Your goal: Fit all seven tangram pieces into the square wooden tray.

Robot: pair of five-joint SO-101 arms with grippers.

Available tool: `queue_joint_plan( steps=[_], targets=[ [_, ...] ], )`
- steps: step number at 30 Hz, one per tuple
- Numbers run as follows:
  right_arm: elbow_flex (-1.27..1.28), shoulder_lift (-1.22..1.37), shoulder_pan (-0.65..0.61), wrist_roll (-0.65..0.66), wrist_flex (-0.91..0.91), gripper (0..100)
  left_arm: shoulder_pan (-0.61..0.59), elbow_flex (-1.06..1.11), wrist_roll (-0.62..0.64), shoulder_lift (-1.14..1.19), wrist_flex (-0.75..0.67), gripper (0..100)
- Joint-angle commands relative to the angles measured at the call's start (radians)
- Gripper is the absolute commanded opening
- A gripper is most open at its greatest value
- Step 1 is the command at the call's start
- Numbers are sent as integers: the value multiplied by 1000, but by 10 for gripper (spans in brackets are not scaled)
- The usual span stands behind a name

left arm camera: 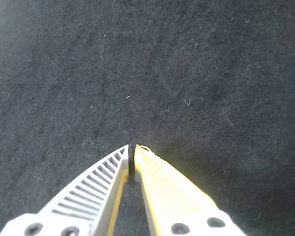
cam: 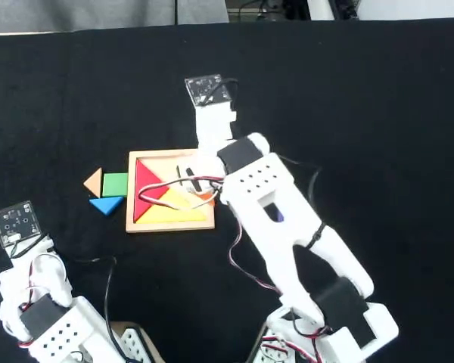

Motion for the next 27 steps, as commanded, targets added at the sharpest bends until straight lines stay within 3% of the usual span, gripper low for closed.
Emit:
queue_joint_plan(
  steps=[1,6,21,27],
  targets=[
    [5,47,-18,-57,-115,12,13,19,-9,-9,-15,30],
    [-25,168,-38,-158,-117,12,13,19,-9,-9,-15,30],
    [-81,288,-32,-153,-117,16,13,19,-9,-9,-15,30],
    [-79,288,-32,-153,-115,97,13,19,-9,-9,-15,30]
  ],
)
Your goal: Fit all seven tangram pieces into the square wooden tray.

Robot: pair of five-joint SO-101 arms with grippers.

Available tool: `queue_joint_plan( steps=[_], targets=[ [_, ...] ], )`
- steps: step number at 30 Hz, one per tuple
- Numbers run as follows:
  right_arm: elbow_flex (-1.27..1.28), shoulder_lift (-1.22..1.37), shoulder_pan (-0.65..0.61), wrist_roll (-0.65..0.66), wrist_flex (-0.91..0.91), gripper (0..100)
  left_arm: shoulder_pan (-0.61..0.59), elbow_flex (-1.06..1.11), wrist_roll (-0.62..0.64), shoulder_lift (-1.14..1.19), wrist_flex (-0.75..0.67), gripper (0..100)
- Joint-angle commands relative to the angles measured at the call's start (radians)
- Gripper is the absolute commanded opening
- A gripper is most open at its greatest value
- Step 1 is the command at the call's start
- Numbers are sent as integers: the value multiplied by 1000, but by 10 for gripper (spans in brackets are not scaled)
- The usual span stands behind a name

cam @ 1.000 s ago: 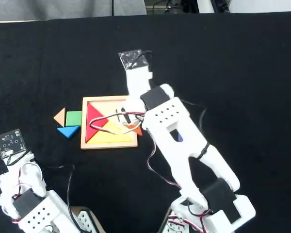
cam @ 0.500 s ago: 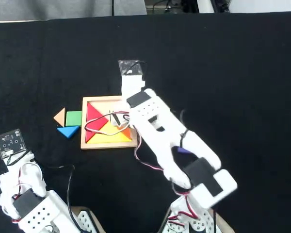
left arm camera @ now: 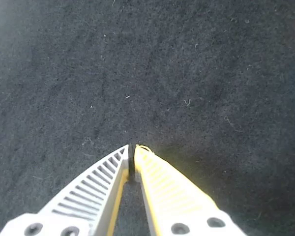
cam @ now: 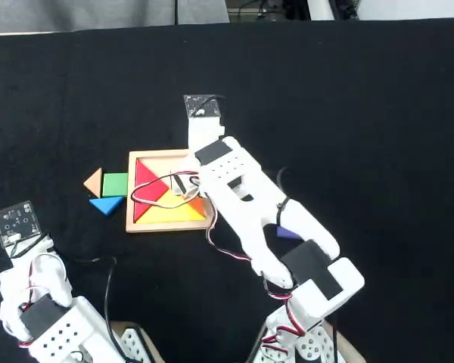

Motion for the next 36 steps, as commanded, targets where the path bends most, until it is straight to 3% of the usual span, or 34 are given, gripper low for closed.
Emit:
queue_joint_plan(
  steps=[1,11,17,24,30,36],
  targets=[
    [-56,-8,-6,-8,-5,95,13,19,-9,-9,-15,30],
    [-56,-8,-6,-6,-5,99,13,19,-9,-9,-15,30],
    [-56,-8,-6,104,-3,100,13,19,-9,-9,-15,30],
    [-56,-8,-6,107,-3,100,13,19,-9,-9,-15,30],
    [-39,-8,-6,101,-9,203,13,19,-9,-9,-15,30],
    [-35,-10,-9,101,-14,212,13,19,-9,-9,-15,30]
  ],
)
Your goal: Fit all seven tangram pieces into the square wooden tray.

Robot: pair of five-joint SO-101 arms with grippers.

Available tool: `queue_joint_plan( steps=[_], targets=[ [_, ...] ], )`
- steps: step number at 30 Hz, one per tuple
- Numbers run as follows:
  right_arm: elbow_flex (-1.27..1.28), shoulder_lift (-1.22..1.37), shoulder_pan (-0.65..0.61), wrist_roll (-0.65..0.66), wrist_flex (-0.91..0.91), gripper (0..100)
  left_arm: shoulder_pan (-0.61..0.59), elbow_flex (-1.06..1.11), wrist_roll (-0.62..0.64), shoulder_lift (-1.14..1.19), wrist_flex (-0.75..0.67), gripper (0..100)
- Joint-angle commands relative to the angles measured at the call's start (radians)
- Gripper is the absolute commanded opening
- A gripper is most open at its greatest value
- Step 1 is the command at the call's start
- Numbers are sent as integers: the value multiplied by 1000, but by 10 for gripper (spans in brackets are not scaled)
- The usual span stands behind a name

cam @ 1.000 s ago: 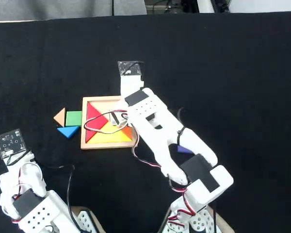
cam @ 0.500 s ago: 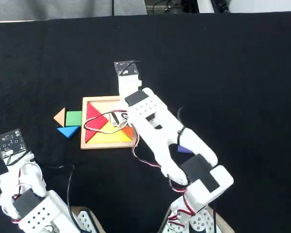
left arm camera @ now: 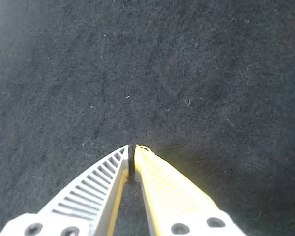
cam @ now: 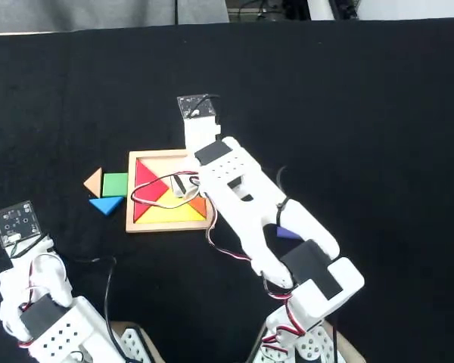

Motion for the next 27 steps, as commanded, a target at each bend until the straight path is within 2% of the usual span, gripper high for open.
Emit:
queue_joint_plan(
  steps=[1,8,14,19,27],
  targets=[
    [-35,-10,-9,11,-18,212,13,19,-9,-9,-15,30],
    [-82,-13,-8,20,-41,202,13,19,-9,-9,-15,30],
    [-170,-5,43,21,-84,12,13,19,-9,-9,-15,30],
    [-150,51,54,100,-192,47,13,19,-9,-9,-15,30],
    [-242,231,54,250,-258,12,13,19,-9,-9,-15,30]
  ],
)
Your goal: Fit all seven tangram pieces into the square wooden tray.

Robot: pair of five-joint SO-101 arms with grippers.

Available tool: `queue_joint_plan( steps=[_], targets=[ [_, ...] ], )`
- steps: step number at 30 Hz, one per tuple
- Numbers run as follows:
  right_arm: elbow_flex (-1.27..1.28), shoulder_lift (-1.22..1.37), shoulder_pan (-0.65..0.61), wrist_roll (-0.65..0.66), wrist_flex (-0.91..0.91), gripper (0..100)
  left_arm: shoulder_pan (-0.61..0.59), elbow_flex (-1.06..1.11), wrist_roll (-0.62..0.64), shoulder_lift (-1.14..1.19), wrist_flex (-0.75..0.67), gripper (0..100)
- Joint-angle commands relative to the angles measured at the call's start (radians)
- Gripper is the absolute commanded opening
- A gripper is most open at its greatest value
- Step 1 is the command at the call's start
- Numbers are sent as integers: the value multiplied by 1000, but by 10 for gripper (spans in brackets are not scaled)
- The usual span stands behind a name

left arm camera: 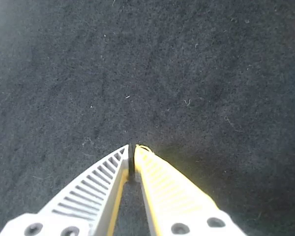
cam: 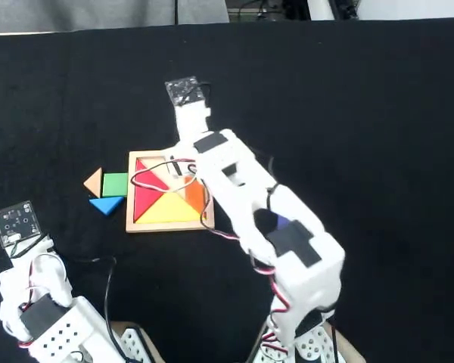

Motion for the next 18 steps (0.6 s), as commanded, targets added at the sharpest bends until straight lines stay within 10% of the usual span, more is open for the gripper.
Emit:
queue_joint_plan(
  steps=[1,18],
  targets=[
    [-101,33,15,44,-18,12,13,19,-9,-9,-15,30],
    [-127,74,20,44,146,11,13,19,-9,-9,-15,30]
  ],
)
